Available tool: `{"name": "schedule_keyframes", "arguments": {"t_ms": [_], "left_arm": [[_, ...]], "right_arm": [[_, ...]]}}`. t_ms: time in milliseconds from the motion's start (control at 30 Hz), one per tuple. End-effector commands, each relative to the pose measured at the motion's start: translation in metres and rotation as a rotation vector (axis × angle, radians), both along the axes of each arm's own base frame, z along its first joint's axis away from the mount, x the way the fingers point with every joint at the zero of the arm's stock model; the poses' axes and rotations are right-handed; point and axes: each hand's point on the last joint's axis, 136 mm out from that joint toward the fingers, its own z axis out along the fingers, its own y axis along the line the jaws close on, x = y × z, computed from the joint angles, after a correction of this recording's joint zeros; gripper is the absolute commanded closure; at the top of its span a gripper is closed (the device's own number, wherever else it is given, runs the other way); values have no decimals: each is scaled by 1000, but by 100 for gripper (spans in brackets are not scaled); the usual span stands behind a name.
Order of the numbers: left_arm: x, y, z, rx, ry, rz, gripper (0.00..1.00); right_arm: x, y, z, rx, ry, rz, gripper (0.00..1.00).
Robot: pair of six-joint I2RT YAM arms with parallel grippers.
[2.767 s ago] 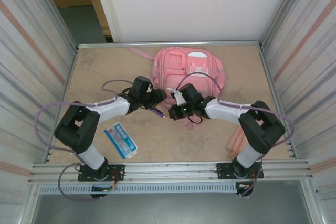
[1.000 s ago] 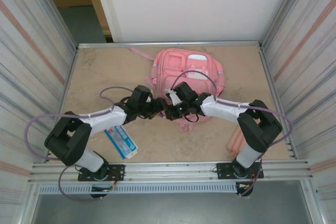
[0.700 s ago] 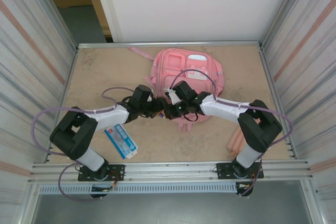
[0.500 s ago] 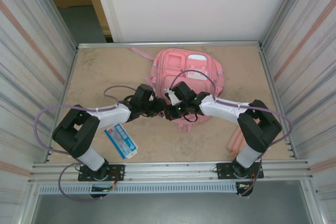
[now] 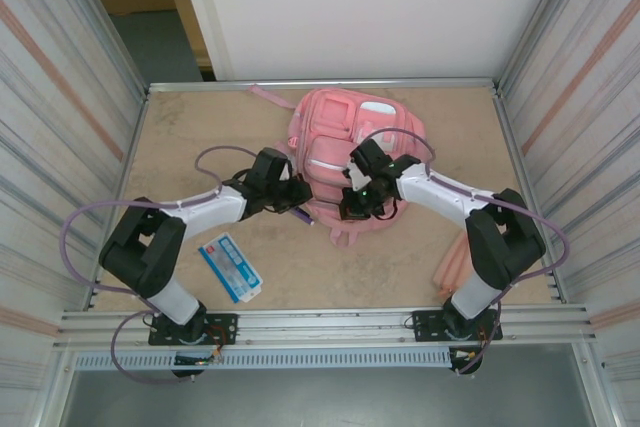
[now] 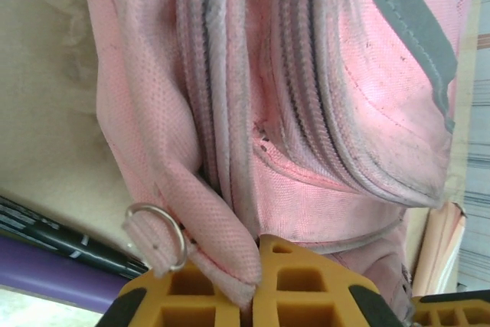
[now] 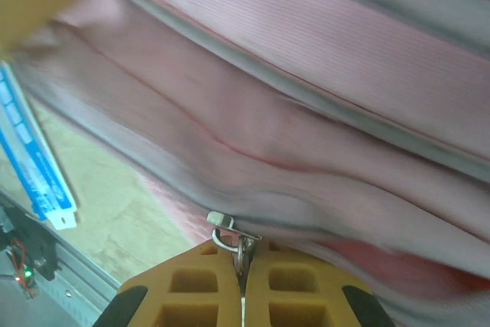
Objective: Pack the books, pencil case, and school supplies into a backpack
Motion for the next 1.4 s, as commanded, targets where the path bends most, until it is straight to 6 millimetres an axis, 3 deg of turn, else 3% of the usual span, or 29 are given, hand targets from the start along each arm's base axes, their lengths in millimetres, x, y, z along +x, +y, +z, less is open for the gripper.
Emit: {"name": "schedule_keyframes", "arguments": {"t_ms": [0,267,367,500,600,667,767,867,967,1100,1367], "left_arm": [[17,8,9,55,-84,-19,100],[44,22,8,28,-64,-31,99],[58,25,6,38,-50,-28,91],[76,30,9,47,-55,-28,81],[88,42,28,25,-119,-7,72],[92,54,39,111,-139,-14,63],[81,58,54,105,-100,-31,56],[52,69,55,112,-43,40,50],[20,75,49,107,28,128,44],[-4,54,62,66,9,130,38],[2,11,55,20,25,126,37]], "right_arm": [[-23,-28,2,-77,86,-34,100],[-23,-67,-10,-143,92,-123,100],[-18,-74,-11,-162,61,-142,100],[-8,-49,3,-56,18,-102,100],[2,-27,16,-25,-29,-63,100],[14,-13,29,0,-76,-57,100],[33,-5,53,29,-150,-81,100],[44,-4,74,63,-211,-102,100],[44,-4,81,87,-213,-93,100],[39,2,72,107,-184,-73,100],[27,18,60,139,-159,-22,100]]}}
